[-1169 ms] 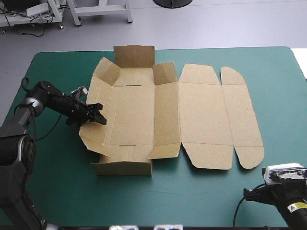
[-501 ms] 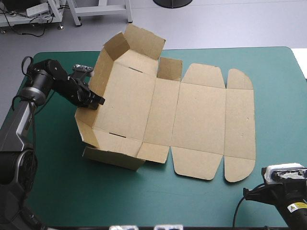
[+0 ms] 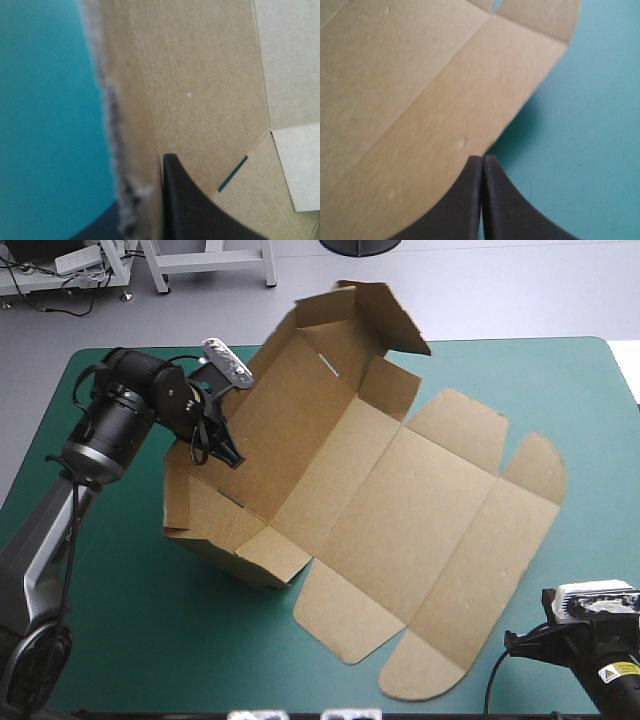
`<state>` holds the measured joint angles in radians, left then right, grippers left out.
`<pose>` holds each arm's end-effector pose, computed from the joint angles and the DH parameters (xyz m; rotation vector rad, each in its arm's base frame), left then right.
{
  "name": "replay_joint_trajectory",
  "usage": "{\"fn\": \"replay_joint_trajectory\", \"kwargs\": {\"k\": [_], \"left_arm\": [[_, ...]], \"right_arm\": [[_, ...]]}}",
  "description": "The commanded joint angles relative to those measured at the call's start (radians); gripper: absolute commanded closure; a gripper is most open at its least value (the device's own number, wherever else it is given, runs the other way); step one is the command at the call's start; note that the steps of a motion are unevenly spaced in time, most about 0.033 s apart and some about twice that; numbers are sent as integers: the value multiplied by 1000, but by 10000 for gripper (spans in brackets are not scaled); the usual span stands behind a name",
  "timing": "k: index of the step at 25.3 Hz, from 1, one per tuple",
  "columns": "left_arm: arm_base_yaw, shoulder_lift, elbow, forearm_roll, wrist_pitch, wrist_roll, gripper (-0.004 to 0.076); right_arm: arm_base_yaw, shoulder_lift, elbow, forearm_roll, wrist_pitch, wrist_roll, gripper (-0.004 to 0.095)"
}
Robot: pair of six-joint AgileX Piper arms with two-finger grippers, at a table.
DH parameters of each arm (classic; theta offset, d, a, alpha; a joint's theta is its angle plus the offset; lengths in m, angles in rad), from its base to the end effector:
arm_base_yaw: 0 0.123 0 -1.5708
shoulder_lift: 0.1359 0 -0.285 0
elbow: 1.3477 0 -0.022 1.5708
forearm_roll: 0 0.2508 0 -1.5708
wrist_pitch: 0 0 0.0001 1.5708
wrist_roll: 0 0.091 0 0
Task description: Fold the box
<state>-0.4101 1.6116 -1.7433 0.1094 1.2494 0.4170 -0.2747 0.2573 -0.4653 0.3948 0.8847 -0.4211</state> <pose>0.3126 -0.1256 0.4019 1.0510 2.3761 0.1499 0.0500 0.0141 0.2807 -0.0611 2.0929 0.0564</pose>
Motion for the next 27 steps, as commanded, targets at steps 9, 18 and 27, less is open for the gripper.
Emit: {"fn": "replay_joint_trajectory", "kwargs": {"k": [9, 18, 27], "left_arm": [[-282, -59, -23, 273, 12, 86, 729], [-386, -58, -22, 349, -209, 156, 729], [-497, -49, 175, 630, -370, 72, 729]], "right_arm": [[1, 9, -30, 31, -82, 1, 931], [1, 11, -123, 20, -100, 20, 931], [1, 64, -272, -111, -80, 145, 932]]}}
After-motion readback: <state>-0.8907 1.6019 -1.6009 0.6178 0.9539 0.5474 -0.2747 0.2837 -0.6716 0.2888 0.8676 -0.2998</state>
